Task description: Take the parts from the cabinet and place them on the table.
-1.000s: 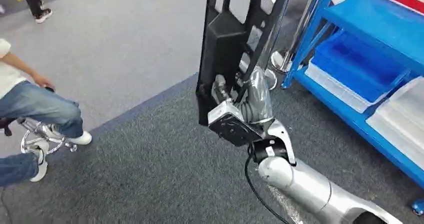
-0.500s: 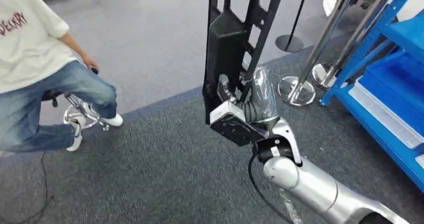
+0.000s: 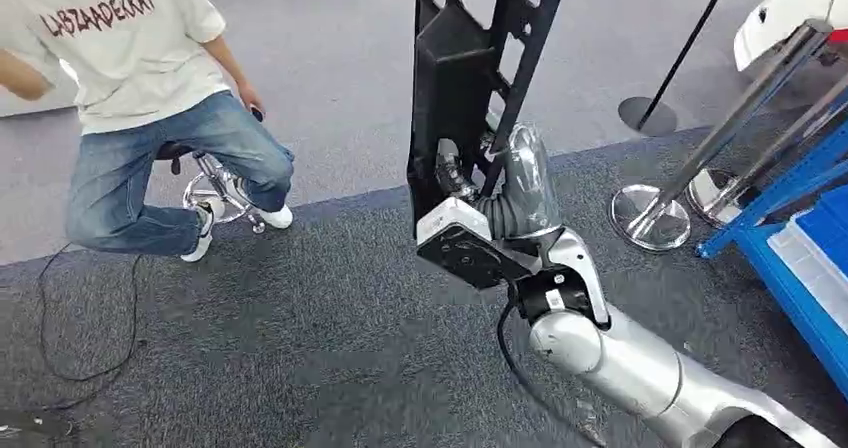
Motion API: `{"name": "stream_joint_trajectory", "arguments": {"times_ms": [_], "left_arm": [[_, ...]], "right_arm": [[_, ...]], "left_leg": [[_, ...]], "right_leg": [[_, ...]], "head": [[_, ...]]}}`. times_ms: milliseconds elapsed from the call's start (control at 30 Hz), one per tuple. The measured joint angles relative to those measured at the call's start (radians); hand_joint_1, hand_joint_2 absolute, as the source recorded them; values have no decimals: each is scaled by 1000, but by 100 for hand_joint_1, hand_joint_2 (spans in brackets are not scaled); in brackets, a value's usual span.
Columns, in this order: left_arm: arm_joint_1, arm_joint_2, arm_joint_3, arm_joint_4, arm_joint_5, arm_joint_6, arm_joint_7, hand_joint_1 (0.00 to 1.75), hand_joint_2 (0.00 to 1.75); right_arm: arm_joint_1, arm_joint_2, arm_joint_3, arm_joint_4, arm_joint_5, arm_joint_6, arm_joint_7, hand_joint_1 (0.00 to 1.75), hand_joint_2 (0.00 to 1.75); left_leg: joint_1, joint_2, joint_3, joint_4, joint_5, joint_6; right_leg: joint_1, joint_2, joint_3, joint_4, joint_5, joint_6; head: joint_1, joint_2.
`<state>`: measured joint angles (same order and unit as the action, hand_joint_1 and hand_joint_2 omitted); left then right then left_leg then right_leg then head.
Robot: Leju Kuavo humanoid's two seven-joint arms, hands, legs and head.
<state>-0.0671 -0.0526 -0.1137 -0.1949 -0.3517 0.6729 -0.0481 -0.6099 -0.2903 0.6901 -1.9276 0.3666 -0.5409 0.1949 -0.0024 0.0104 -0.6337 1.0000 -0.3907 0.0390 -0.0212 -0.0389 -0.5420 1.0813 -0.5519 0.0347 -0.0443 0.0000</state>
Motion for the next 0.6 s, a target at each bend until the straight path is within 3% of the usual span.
{"name": "stream_joint_trajectory", "arguments": {"times_ms": [33,67,100,133,167,233,267,300,333,400,433,467,500,533,600], "left_arm": [[-4,0,0,0,-1,0,0,0,175],[-6,0,0,0,-2,0,0,0,175],[-9,0,0,0,-1,0,0,0,175],[-10,0,0,0,-1,0,0,0,175],[-10,0,0,0,-1,0,0,0,175],[-7,0,0,0,-1,0,0,0,175],[-4,0,0,0,-1,0,0,0,175],[-5,0,0,0,-1,0,1,0,175],[-7,0,0,0,-2,0,1,0,175],[-5,0,0,0,-2,0,2,0,175],[-2,2,0,0,-1,0,2,0,175],[1,3,0,0,0,0,3,0,175],[1,0,0,0,0,-1,4,0,175],[-2,0,0,0,0,-2,5,0,175],[-7,0,0,0,0,-3,5,0,175]], "right_arm": [[-2,-4,0,-3,2,0,0,175,175],[-2,-5,0,-3,2,0,0,175,175],[4,-7,0,-3,2,0,0,175,175],[6,-11,0,-3,2,0,1,175,175],[7,-13,0,-3,2,0,2,175,175],[5,-14,0,-4,2,-1,2,175,175],[3,-18,0,-7,2,-1,2,175,175],[1,-22,0,-8,3,-1,2,175,175],[1,-22,0,-11,4,-1,3,175,175],[2,-22,0,-13,6,0,6,175,175],[-1,-22,0,-13,8,0,6,175,175],[-5,-23,0,-13,9,0,8,175,175],[-4,-23,0,-16,10,1,8,175,175],[-7,-24,0,-18,11,2,8,175,175],[-8,-24,0,-17,13,6,10,175,175]], "left_leg": [[0,-10,1,0,-1,6],[0,-20,2,2,-3,9],[-2,-38,3,3,-6,13],[-2,-54,4,5,-9,13],[-2,-71,5,9,-11,12],[2,-100,7,23,-21,6],[4,-118,5,37,-31,-1],[-1,-131,-8,53,-38,-11],[2,-147,-18,57,-38,-15],[10,-165,-21,50,-31,-26],[8,-179,-23,51,-31,-31],[5,-131,-27,58,-36,-34],[0,-68,-42,95,-55,-43],[4,-40,-74,157,-83,-49],[11,-20,-154,297,-129,-55]], "right_leg": [[0,25,-44,83,-37,-3],[3,33,-77,143,-58,-4],[3,39,-132,230,-81,-3],[2,39,-158,256,-74,-2],[1,39,-159,236,-43,0],[-3,44,-119,117,45,2],[-8,68,-82,21,99,5],[-10,118,-74,-6,78,4],[-14,112,-68,-5,76,-2],[-2,90,-68,-8,75,-11],[-8,78,-64,-13,78,-20],[-12,64,-57,-21,80,-26],[-12,53,-50,-25,78,-33],[-9,42,-46,-26,77,-36],[-6,14,-40,-26,71,-41]], "head": [[7,0],[8,0],[8,0],[7,0],[9,0],[9,0],[9,0],[10,0],[7,0],[8,0],[10,0],[9,0],[-12,0],[-13,0],[-13,0]]}}
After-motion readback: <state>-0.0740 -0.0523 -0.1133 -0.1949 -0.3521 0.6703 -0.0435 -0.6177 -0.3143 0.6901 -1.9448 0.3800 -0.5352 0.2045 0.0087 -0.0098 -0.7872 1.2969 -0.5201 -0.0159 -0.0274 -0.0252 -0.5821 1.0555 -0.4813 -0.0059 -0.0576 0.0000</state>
